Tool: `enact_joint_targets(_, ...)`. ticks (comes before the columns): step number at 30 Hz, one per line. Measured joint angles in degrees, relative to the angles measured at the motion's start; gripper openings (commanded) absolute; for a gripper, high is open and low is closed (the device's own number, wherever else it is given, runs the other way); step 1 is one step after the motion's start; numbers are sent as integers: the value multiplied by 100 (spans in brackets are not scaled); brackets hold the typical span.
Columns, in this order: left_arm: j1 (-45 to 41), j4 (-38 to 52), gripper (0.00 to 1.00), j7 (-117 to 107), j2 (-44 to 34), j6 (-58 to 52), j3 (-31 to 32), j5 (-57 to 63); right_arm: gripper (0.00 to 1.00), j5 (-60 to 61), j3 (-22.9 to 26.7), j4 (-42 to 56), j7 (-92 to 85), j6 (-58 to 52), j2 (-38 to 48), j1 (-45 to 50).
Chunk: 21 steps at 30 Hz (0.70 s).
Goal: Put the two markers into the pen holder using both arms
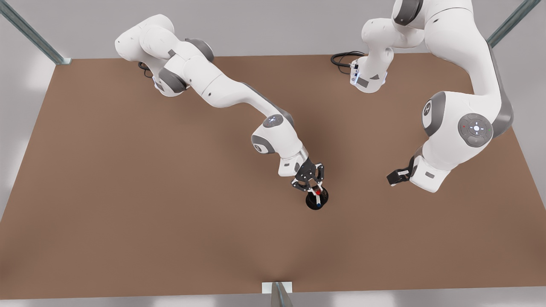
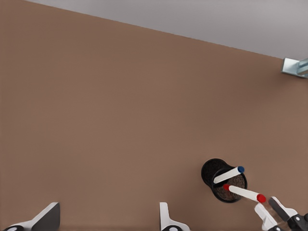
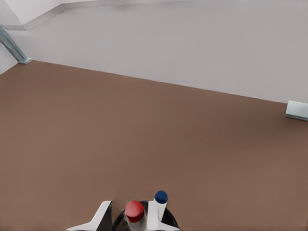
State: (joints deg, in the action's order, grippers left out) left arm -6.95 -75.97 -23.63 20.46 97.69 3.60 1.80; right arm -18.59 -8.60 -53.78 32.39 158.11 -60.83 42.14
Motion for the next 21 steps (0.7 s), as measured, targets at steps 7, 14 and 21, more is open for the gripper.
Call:
enact_joint_targets(7,-59,4,100,-66,-2,-12,6,14,100,214,-129,-6,-25,-1103,1228,-740)
enact_joint_targets(14,-56,9,100,265,-123,-145,-17,40,100,590,-250,-1277,-240,-5188,4149,-3225)
enact_joint_targets(21,-33,31,100,537,-134,-348,-27,63,100,1243,966,-3752,-1118,-6098,5806,-4602)
